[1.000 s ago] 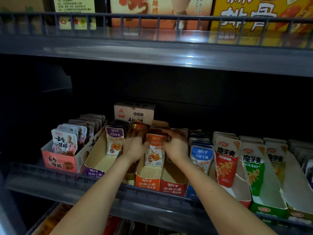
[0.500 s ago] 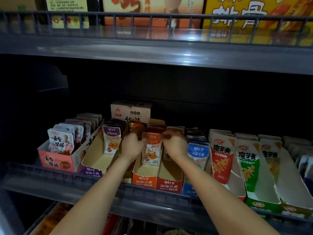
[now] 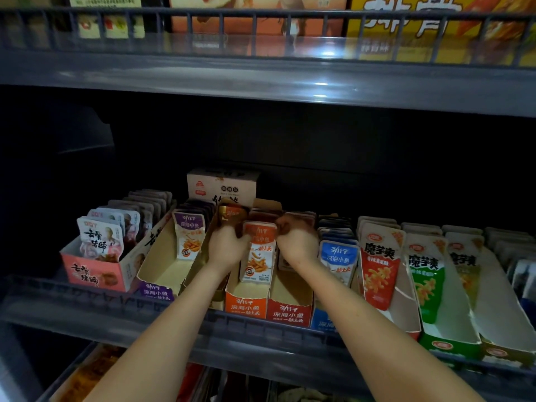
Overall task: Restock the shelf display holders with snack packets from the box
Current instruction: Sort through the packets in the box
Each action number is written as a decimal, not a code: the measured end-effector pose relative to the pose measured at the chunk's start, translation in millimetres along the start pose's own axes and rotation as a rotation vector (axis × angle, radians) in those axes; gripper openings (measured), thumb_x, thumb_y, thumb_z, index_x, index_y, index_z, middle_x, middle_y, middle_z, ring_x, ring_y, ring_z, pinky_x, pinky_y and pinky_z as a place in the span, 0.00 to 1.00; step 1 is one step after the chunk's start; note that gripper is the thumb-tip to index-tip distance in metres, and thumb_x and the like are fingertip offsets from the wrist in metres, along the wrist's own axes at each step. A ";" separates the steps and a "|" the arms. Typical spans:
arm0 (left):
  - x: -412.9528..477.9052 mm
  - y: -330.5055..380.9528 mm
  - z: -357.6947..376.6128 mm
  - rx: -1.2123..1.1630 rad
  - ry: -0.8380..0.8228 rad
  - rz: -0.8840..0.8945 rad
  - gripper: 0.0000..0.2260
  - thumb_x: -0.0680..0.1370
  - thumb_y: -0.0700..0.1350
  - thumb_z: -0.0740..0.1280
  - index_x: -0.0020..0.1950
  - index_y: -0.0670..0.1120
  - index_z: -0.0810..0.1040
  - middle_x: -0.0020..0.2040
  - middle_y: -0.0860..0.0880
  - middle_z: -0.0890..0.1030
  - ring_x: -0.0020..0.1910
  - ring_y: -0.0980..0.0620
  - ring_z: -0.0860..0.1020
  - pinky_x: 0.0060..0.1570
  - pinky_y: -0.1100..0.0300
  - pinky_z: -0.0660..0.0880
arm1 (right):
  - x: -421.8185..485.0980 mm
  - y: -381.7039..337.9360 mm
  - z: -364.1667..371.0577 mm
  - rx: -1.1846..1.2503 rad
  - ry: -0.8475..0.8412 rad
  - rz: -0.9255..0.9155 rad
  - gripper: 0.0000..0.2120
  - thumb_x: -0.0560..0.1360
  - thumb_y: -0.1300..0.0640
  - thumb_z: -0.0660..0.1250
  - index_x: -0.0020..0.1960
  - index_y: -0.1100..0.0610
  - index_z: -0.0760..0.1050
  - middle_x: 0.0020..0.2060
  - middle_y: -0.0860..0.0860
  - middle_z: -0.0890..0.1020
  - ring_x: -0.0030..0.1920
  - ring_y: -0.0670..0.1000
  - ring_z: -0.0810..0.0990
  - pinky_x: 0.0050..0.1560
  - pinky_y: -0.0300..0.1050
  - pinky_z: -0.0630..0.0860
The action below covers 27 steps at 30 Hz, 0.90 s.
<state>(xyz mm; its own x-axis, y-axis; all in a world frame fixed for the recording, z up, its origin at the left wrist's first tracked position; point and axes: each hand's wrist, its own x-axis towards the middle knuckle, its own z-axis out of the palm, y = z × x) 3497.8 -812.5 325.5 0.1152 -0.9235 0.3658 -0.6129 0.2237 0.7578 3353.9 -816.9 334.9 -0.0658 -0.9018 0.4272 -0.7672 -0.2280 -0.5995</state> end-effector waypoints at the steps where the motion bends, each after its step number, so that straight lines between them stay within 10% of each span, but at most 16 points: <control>1: -1.7 1.5 -0.9 0.000 -0.001 0.006 0.04 0.77 0.42 0.66 0.43 0.48 0.73 0.38 0.52 0.77 0.34 0.58 0.73 0.32 0.67 0.66 | -1.2 -0.2 -0.9 -0.001 0.006 -0.006 0.10 0.77 0.52 0.65 0.58 0.50 0.76 0.53 0.48 0.81 0.51 0.50 0.79 0.45 0.42 0.76; 10: -32.8 16.7 -15.0 0.025 0.151 0.027 0.14 0.78 0.52 0.65 0.57 0.43 0.76 0.54 0.46 0.80 0.54 0.47 0.77 0.53 0.48 0.75 | -54.1 -14.0 -48.3 0.073 0.055 -0.103 0.15 0.76 0.55 0.67 0.62 0.52 0.75 0.54 0.49 0.79 0.55 0.49 0.77 0.55 0.47 0.76; 17: -126.2 41.2 -14.5 -0.035 0.110 0.208 0.07 0.77 0.44 0.66 0.54 0.47 0.78 0.52 0.53 0.79 0.52 0.54 0.76 0.52 0.57 0.73 | -154.4 13.0 -107.6 0.026 0.031 -0.251 0.13 0.73 0.61 0.70 0.58 0.56 0.78 0.52 0.50 0.80 0.53 0.50 0.77 0.54 0.45 0.75; 27: -227.2 75.7 33.0 -0.077 -0.103 0.207 0.05 0.77 0.41 0.67 0.52 0.44 0.80 0.49 0.50 0.80 0.46 0.55 0.77 0.46 0.65 0.69 | -282.8 85.5 -173.3 0.048 0.008 0.002 0.11 0.72 0.61 0.72 0.55 0.55 0.79 0.47 0.46 0.78 0.47 0.45 0.78 0.50 0.41 0.76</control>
<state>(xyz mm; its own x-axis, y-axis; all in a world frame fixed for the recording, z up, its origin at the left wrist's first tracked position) 3399.4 -596.1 281.9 -0.0893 -0.8812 0.4642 -0.5532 0.4314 0.7126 3196.4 -517.7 280.2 -0.0726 -0.8992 0.4315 -0.7356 -0.2439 -0.6320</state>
